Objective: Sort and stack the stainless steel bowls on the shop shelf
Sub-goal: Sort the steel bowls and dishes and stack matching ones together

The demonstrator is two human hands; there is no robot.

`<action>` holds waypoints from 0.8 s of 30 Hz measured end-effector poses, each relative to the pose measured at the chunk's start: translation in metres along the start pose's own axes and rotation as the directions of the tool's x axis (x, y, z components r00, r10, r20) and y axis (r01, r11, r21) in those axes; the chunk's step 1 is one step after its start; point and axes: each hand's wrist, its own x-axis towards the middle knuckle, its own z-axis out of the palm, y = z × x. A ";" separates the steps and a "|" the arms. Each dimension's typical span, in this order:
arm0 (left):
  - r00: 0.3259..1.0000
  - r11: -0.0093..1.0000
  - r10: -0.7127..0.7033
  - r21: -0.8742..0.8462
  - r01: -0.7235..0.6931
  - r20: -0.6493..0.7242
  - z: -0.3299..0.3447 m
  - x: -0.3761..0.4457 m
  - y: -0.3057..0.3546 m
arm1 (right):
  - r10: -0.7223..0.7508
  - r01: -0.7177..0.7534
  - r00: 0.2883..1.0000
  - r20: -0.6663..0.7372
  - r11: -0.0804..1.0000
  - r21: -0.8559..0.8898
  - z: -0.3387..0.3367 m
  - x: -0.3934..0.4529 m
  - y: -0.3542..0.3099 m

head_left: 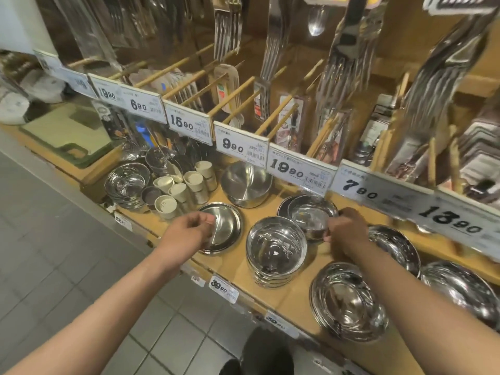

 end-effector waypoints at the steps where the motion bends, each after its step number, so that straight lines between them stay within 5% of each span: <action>1: 1.000 1.000 0.008 -0.008 -0.008 0.012 -0.001 0.000 0.001 | 0.015 -0.016 1.000 -0.023 0.999 -0.042 -0.006 -0.006 -0.001; 17: 0.969 0.984 0.084 0.133 -0.117 0.234 0.025 0.025 0.035 | 0.228 -0.129 0.907 -0.353 0.950 0.284 -0.060 -0.099 0.058; 24: 0.934 0.960 0.144 0.181 -0.212 0.325 0.055 0.053 0.058 | 0.315 -0.018 0.874 -0.370 0.782 0.623 -0.069 -0.131 0.089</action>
